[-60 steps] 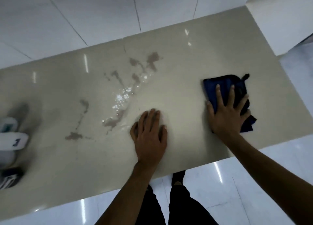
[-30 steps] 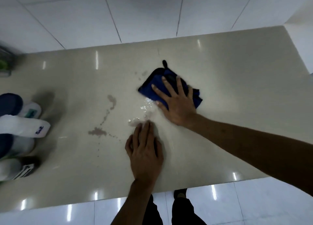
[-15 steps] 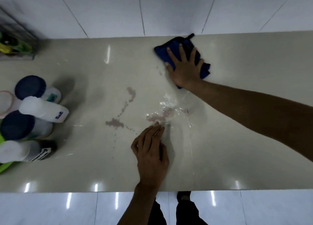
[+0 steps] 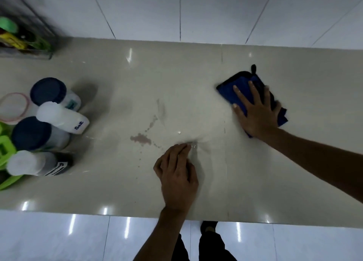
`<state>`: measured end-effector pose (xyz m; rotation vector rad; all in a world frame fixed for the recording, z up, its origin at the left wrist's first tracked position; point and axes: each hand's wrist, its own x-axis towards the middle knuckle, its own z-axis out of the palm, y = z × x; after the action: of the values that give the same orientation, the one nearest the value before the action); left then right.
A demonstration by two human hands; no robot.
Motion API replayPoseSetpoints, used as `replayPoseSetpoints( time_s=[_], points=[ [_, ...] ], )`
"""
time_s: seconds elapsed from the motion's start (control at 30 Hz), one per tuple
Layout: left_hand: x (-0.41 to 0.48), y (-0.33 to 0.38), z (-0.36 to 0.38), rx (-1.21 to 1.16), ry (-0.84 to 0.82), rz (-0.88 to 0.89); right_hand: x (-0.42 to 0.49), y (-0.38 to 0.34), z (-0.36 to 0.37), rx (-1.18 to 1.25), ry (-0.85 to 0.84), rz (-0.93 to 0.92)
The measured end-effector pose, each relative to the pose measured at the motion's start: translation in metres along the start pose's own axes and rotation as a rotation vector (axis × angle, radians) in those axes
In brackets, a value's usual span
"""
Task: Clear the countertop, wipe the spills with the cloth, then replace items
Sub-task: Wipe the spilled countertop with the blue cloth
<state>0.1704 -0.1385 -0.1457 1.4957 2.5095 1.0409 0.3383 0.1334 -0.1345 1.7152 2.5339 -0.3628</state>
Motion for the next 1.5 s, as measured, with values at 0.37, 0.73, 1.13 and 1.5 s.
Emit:
replayPoseSetpoints(
  time_s=[0.37,0.73,1.13,1.5],
  points=[
    [-0.004,-0.026,-0.027,0.146,0.063,-0.198,-0.136,-0.095,0.062,-0.151,0.006,-0.517],
    [-0.002,-0.037,-0.039,-0.005,0.066,-0.138,0.015,-0.110,0.017,0.007,-0.017,-0.015],
    [-0.014,-0.101,-0.076,0.030,0.159,-0.135,-0.162,-0.194,0.073,-0.172,-0.023,-0.800],
    [-0.015,-0.103,-0.078,-0.092,0.093,0.000,-0.045,-0.286,0.058,-0.035,-0.044,-0.265]
  ],
)
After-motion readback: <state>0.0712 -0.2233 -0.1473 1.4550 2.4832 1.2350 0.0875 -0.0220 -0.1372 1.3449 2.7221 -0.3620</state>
